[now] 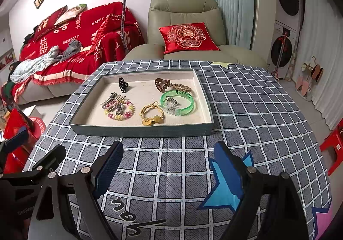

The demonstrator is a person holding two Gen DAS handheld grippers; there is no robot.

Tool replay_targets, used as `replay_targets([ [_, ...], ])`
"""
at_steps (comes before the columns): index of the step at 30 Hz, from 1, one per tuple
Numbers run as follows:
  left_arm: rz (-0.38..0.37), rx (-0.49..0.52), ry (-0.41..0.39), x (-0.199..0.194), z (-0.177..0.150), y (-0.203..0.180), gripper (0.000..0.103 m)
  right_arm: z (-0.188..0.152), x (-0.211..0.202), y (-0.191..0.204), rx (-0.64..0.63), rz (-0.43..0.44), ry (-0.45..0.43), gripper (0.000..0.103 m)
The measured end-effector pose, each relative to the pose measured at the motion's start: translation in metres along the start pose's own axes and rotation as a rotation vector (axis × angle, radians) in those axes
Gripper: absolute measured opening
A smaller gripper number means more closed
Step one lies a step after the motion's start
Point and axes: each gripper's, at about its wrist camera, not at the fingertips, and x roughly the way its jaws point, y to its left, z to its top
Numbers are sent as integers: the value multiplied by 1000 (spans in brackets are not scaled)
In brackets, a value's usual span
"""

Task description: Organize jewelry

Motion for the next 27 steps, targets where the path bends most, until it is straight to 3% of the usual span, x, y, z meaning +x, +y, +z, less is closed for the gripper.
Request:
replay_targets([
  [27,-3,0,4,0,1,0,103,-1,1,-1,0,5,3,89],
])
